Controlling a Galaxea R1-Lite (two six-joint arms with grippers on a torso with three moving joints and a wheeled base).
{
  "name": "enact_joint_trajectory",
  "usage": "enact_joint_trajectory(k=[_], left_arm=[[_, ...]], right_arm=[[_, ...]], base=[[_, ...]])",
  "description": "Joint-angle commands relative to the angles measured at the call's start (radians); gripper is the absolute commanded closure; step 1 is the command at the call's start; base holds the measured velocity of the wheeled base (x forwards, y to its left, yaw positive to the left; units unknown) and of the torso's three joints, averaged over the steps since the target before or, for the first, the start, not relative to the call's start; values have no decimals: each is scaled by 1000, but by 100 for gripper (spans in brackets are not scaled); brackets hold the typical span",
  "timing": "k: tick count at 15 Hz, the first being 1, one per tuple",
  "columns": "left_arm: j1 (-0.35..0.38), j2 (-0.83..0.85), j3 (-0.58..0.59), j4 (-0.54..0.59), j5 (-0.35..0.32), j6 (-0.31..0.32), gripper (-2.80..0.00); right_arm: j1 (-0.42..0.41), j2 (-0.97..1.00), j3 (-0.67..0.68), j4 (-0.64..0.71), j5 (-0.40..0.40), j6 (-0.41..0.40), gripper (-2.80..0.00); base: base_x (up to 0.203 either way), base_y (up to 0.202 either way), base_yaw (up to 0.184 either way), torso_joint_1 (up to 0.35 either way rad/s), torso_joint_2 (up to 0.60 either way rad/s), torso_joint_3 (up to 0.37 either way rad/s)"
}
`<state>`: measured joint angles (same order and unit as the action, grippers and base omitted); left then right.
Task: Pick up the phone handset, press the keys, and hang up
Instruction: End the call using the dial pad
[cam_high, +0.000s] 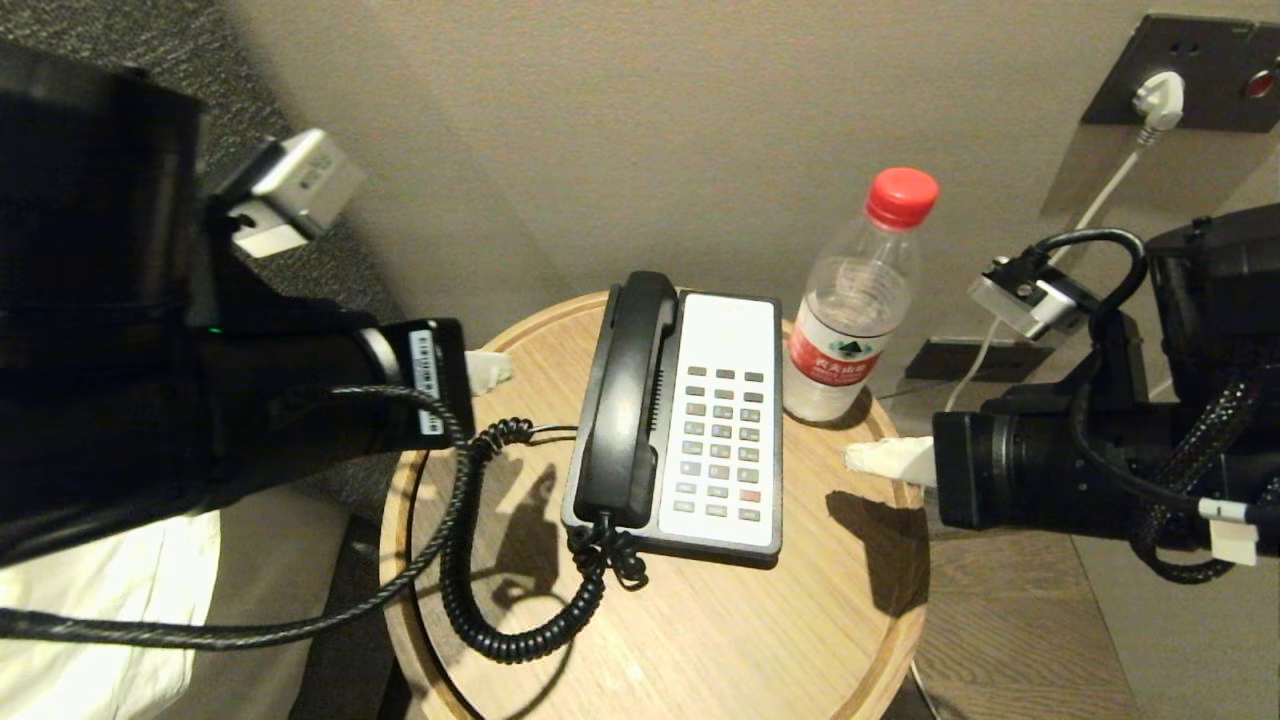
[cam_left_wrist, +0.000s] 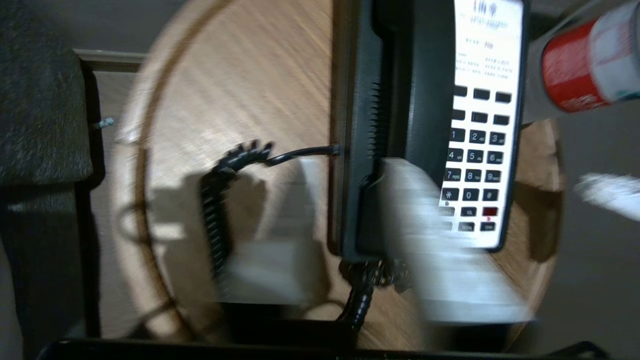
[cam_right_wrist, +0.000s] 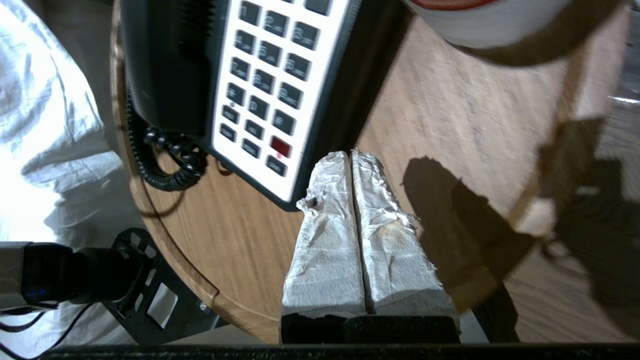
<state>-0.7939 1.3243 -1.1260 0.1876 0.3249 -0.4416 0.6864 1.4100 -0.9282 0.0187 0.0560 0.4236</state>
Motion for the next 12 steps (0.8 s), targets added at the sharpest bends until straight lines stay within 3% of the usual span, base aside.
enact_joint_trajectory(k=[1, 4, 12], left_arm=[[73, -167, 72, 2, -34, -23, 0], [171, -283, 163, 4, -101, -60, 0], [182, -313, 201, 3, -109, -66, 0]], right_arm=[[40, 38, -14, 0, 5, 3, 0], [125, 89, -23, 0, 7, 3, 0], [145, 133, -32, -1, -2, 4, 0]], base=[[0, 0, 0, 0, 0, 0], [0, 0, 0, 0, 0, 0], [0, 0, 0, 0, 0, 0]])
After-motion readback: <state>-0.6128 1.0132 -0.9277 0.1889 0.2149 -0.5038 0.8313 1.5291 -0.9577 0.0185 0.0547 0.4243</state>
